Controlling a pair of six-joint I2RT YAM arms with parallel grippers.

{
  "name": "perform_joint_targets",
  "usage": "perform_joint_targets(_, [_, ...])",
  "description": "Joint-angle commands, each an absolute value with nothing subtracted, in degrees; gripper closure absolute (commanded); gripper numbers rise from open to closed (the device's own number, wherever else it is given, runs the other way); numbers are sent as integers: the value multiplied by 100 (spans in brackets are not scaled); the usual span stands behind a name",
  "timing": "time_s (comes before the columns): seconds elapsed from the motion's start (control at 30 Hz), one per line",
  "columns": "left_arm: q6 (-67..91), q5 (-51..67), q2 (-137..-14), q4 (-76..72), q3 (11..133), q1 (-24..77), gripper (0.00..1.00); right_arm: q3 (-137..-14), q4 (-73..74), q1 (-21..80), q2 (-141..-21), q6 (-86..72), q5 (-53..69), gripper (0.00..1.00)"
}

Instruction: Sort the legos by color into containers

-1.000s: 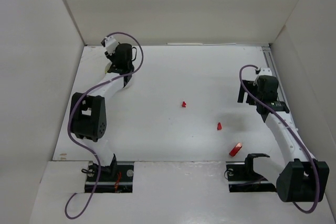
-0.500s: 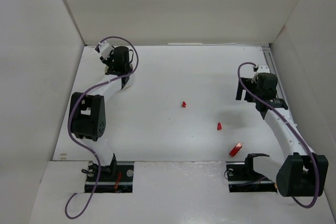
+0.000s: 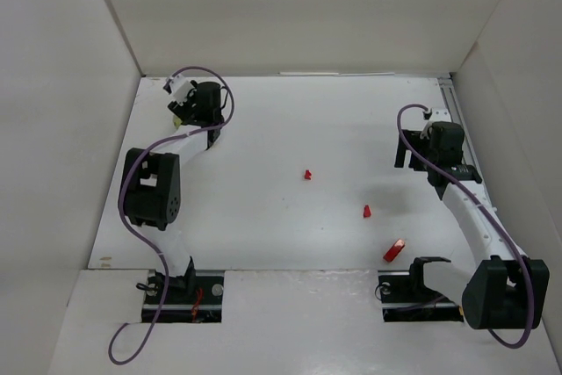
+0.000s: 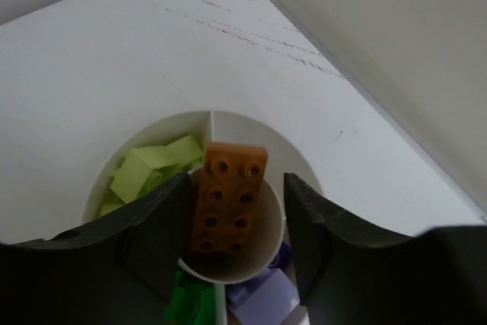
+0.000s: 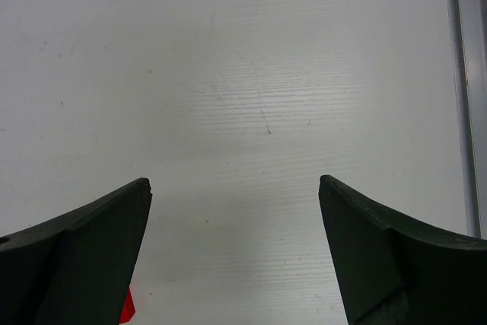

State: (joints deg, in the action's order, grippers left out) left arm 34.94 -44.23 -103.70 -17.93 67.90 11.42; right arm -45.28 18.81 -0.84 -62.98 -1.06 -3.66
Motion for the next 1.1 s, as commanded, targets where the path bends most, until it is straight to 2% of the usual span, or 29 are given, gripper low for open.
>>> perform_joint_targets(0.0, [3524,-4720,-10301,-1767,6935,1195,48,-4781,1608,-132,-6179,-44,-413,4])
perform_joint_targets(0.13, [3472,-4720,-10117,-1767,6935,1310,41,-4729,1608,-132,-6179,-44,-413,4])
perform_joint_targets(0.37, [3357,-4123,-9696,-1890,6820,1362,39,-4729,1669,-132,-6073,9,-229,4])
perform_joint_targets(0.6, [2875,-2683,-8923,-2083,6504,1415,14,-4553,2204,-132,-5960,-60,-105,4])
perform_joint_targets(0.7, [2628,-1506,-8780,-2197,6302,1546,6,-4492,2583,-132,-5845,-315,-254,6])
perform_joint_targets(0.87, [2355,-555,-8640,-2092,6179,2064,2,-4272,3716,-132,-5730,-1124,-211,6])
perform_joint_targets(1.07, [2128,-316,-8701,-1986,6073,2338,0,-3929,4665,122,-5354,-2203,-176,8])
